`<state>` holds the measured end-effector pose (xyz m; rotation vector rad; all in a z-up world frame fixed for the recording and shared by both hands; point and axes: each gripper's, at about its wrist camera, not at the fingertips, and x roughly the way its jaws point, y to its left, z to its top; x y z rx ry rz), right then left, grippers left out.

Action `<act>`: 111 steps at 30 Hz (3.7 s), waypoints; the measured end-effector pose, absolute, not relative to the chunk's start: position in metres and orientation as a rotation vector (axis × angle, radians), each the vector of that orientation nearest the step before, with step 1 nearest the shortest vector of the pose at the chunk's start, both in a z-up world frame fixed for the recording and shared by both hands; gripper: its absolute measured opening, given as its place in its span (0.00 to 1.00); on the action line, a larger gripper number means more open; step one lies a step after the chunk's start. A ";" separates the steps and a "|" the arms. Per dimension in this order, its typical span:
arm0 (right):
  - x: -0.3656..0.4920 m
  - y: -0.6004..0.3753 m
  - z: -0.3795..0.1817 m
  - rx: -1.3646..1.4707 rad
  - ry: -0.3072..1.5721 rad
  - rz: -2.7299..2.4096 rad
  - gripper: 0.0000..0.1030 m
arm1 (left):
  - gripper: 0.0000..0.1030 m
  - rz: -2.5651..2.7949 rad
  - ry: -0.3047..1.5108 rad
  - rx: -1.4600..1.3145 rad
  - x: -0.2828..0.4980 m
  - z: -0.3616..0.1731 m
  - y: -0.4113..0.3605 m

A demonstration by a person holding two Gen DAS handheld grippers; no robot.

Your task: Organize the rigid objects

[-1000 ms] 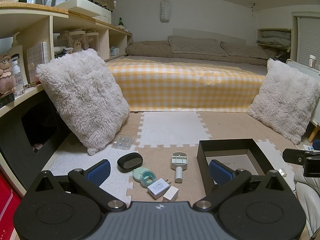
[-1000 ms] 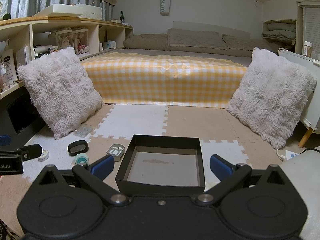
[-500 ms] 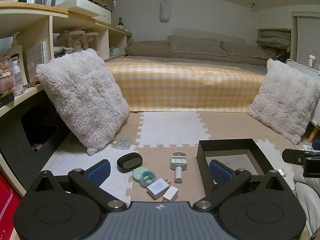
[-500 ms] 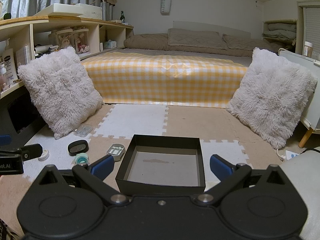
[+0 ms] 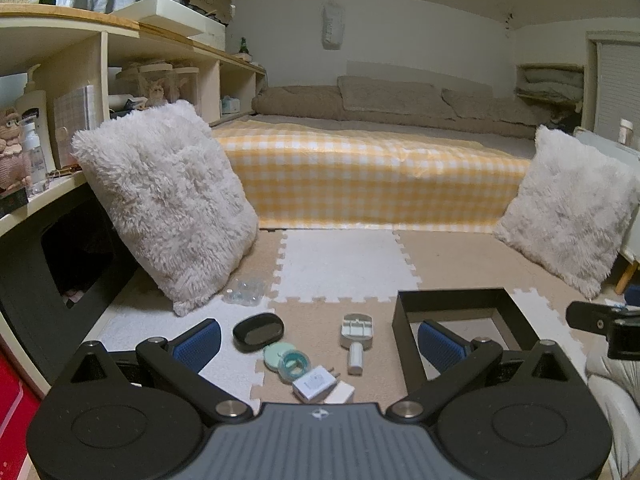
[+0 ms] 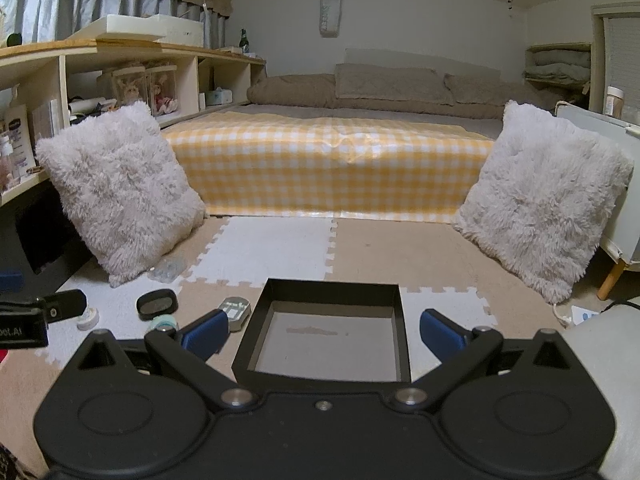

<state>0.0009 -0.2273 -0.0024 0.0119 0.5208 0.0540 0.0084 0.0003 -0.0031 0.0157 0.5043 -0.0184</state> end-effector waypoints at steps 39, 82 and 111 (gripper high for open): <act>0.174 -0.326 -0.103 0.147 0.965 0.022 0.49 | 1.00 0.252 0.854 -0.041 0.184 -0.070 0.169; 0.185 -0.324 -0.126 0.146 1.068 0.048 0.04 | 0.51 -0.320 0.872 -0.150 0.203 -0.080 0.014; 0.185 -0.321 -0.125 0.121 1.069 0.039 0.04 | 0.64 -0.629 0.827 0.107 0.171 -0.107 -0.089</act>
